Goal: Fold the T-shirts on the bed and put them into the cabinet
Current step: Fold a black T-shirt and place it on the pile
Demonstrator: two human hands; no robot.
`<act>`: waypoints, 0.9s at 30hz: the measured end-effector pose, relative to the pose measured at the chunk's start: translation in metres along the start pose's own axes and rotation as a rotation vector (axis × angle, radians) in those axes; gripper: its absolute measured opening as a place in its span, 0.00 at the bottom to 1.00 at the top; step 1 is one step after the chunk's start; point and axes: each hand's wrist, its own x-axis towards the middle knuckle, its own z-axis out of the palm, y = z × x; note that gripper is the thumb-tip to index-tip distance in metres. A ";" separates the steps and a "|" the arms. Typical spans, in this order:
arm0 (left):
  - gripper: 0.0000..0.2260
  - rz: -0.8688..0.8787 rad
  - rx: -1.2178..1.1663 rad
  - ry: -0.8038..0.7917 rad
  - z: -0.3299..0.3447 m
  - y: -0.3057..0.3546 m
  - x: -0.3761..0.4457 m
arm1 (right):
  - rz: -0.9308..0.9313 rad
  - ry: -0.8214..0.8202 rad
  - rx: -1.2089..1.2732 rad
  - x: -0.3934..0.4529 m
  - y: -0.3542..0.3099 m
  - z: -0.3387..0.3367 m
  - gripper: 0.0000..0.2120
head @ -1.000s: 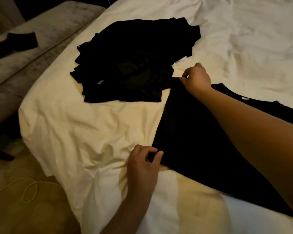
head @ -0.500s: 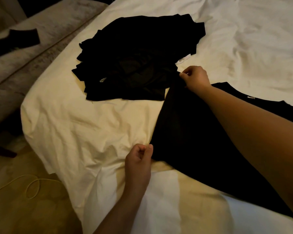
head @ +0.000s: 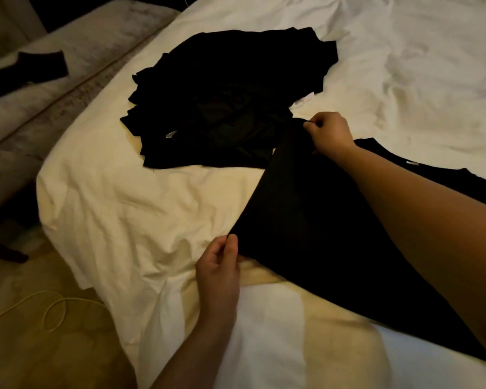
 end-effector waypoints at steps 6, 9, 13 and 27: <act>0.20 -0.052 0.089 0.042 0.005 0.000 0.002 | 0.051 -0.018 -0.044 0.004 -0.001 0.007 0.13; 0.20 -0.014 0.140 0.037 0.005 -0.003 0.004 | 0.012 -0.059 -0.144 0.004 0.002 0.012 0.13; 0.14 -0.077 -0.005 0.017 0.003 -0.004 0.008 | 0.049 -0.090 -0.249 0.005 0.006 0.015 0.19; 0.05 -0.053 -0.153 0.180 0.000 -0.006 0.009 | 0.010 0.030 -0.035 -0.015 0.010 0.018 0.18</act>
